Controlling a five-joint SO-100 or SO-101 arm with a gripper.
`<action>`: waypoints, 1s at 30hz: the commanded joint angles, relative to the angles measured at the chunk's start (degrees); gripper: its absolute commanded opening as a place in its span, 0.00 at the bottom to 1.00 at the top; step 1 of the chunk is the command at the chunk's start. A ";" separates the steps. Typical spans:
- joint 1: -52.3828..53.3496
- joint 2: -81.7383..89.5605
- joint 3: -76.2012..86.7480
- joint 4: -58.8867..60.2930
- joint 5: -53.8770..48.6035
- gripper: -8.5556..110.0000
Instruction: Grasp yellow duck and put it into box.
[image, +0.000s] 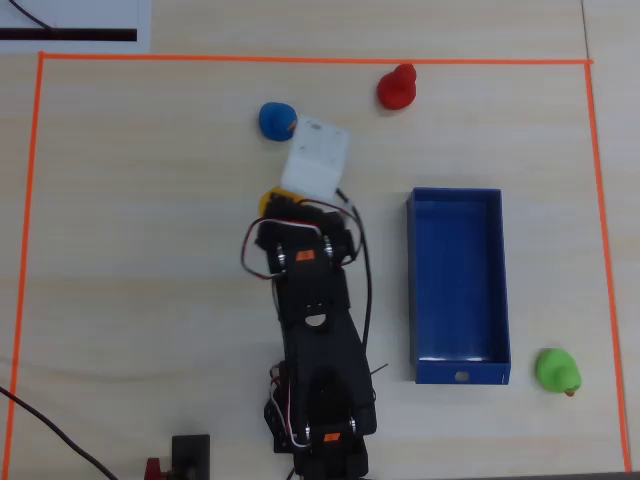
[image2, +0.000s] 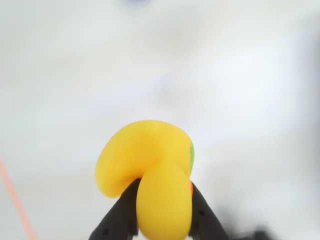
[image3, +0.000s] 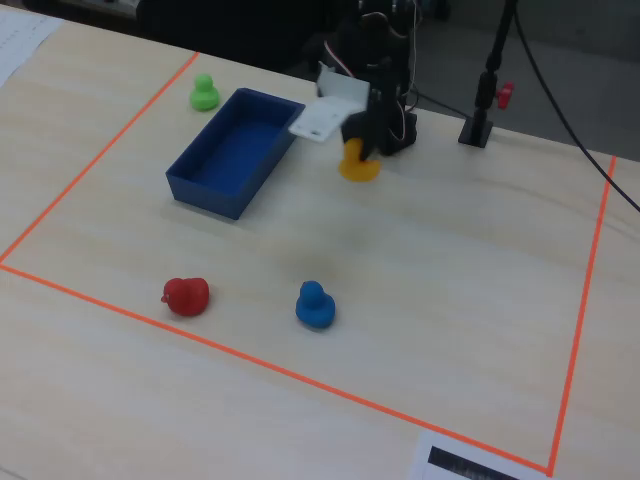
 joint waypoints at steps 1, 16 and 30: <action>19.34 1.93 0.35 -8.61 -9.32 0.07; 47.72 -6.24 9.58 -35.51 -27.16 0.07; 50.19 -10.02 15.29 -32.61 -35.24 0.07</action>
